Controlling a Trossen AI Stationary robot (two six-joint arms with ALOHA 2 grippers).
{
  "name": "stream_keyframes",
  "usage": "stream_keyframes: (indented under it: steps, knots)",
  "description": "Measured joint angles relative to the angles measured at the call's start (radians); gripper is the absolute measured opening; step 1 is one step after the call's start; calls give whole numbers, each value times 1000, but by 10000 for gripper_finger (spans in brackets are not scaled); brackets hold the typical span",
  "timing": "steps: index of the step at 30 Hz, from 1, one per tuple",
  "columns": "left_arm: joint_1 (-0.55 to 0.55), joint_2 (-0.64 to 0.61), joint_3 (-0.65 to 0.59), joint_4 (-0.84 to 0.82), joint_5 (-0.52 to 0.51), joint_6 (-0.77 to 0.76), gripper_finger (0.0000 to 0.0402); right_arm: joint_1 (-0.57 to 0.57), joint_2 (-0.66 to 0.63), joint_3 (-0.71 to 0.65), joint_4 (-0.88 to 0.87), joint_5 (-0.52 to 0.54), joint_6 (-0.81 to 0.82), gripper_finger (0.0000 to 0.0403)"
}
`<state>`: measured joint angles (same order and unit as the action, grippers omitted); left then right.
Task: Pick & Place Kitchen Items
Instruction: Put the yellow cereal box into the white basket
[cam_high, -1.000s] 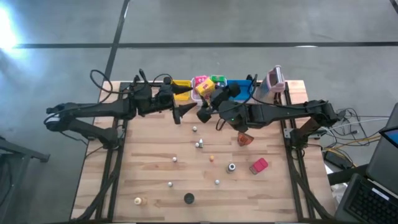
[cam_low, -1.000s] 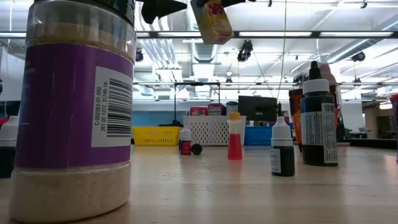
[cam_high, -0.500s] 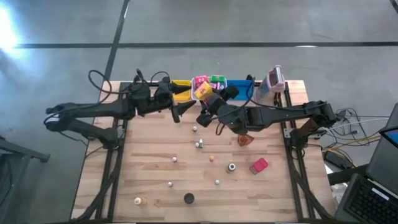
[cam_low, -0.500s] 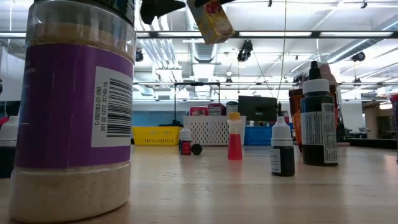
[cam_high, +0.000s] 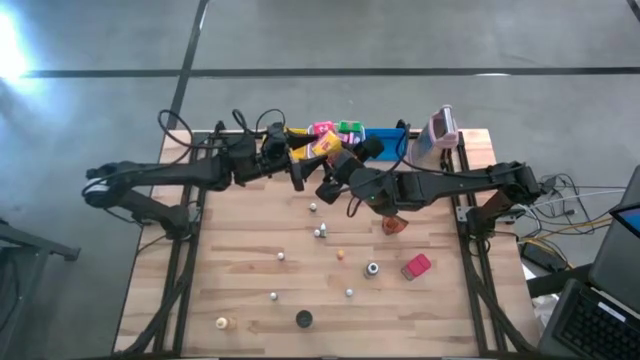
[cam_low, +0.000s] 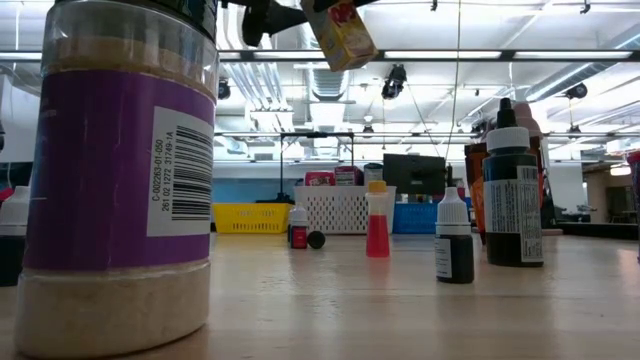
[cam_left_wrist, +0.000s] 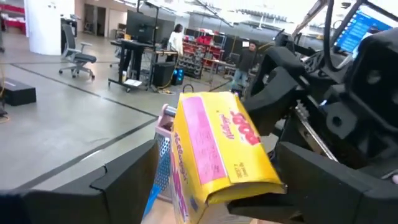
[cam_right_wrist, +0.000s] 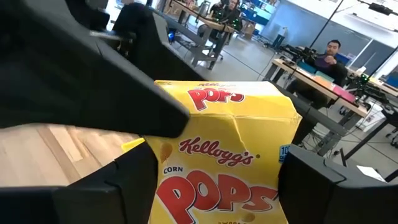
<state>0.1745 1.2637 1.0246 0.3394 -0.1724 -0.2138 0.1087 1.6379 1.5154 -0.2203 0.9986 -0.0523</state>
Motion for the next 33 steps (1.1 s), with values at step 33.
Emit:
stream_keyframes:
  steps: [33]
  knots:
    - [0, 73, 31, 20, 18, -59, 185, -1, 0, -3, -9, 1, -7, 273]
